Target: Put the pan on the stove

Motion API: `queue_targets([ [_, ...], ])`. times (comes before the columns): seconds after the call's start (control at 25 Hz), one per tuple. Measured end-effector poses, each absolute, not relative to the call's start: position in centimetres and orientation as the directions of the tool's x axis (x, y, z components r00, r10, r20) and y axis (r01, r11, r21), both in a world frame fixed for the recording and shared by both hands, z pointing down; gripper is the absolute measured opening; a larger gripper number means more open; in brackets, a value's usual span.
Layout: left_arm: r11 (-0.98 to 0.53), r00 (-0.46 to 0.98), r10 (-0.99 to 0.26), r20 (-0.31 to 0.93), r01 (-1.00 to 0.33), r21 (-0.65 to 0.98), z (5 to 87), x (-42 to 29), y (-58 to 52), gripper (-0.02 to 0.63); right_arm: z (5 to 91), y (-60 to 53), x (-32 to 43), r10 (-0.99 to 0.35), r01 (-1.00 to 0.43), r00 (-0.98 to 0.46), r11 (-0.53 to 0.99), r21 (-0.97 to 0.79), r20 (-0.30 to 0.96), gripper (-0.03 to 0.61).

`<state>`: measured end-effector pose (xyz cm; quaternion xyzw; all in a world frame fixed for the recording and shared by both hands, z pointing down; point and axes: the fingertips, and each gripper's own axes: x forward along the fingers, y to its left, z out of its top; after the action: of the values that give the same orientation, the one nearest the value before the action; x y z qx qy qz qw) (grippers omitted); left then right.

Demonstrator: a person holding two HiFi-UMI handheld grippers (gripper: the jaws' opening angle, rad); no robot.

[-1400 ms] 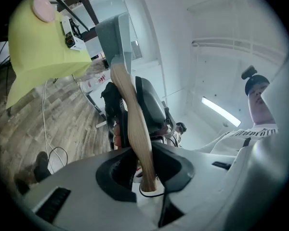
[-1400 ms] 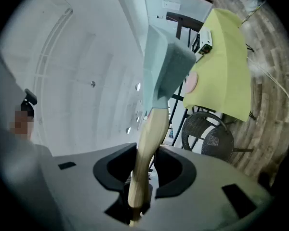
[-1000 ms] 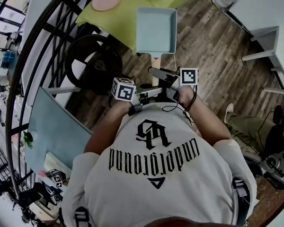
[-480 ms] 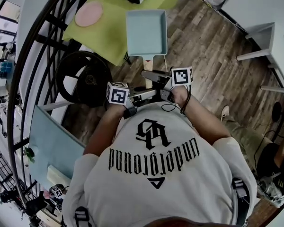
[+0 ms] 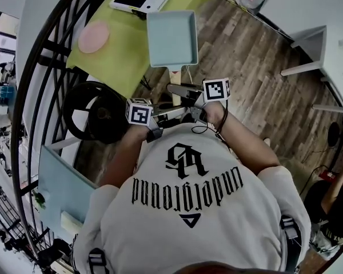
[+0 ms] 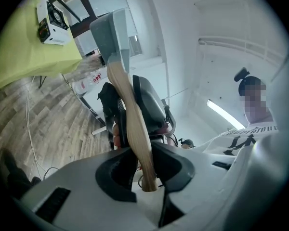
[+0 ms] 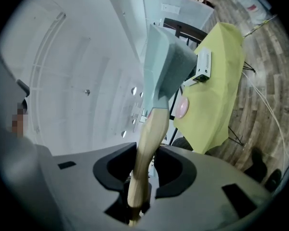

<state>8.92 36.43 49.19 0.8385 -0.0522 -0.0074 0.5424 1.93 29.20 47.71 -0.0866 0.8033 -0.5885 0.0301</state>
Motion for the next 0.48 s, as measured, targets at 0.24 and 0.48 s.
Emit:
queue_targets([
  [0.24, -0.394, 0.997, -0.070, 0.019, -0.045, 0.918, 49.9, 9.7, 31.0, 0.092, 48.8, 23.7, 2.8, -0.209, -0.124, -0.975, 0.260, -0.958, 0.069, 0.121],
  [0.48, -0.403, 0.999, -0.053, 0.006, -0.027, 0.915, 50.5, 8.5, 23.5, 0.092, 49.1, 16.0, 1.8, -0.219, -0.135, -0.973, 0.264, -0.955, 0.077, 0.118],
])
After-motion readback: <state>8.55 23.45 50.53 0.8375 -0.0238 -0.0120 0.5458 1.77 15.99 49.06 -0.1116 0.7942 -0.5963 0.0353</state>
